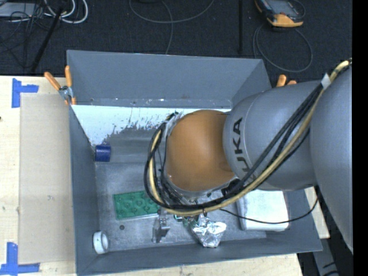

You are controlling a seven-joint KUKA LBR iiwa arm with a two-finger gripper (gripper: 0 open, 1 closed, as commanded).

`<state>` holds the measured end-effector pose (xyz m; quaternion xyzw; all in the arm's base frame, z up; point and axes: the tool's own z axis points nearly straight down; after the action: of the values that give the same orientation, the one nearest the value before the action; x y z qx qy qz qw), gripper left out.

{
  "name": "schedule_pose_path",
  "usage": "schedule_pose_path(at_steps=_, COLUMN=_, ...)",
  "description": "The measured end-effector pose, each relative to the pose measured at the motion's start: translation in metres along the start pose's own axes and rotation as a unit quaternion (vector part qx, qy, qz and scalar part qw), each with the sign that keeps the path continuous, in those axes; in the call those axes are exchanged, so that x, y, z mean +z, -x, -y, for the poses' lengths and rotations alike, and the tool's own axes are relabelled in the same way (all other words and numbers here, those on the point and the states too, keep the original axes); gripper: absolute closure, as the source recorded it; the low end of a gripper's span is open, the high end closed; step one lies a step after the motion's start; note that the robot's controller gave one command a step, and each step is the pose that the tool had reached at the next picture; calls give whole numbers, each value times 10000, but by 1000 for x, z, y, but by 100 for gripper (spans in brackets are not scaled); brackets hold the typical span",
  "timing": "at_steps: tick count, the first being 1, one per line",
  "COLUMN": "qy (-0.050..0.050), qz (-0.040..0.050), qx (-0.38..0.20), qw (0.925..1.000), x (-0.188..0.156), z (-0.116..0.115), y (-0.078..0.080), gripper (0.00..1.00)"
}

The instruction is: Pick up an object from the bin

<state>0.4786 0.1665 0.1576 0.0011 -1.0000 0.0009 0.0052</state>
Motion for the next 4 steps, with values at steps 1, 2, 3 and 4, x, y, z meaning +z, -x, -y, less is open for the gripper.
schedule_pose_path(at_steps=1, qy=35, qz=111, qx=-2170, qw=9761, x=84, z=-64, y=31, gripper=0)
schedule_pose_path(at_steps=2, qy=-17, qz=47, qx=-3622, qw=9321, x=38, z=-11, y=11, gripper=0)
schedule_pose_path(at_steps=3, qy=27, qz=114, qx=-3100, qw=9507, x=84, z=101, y=25, gripper=0)
schedule_pose_path(at_steps=4, qy=21, qz=206, qx=-3102, qw=9505, x=80, z=97, y=30, gripper=100)
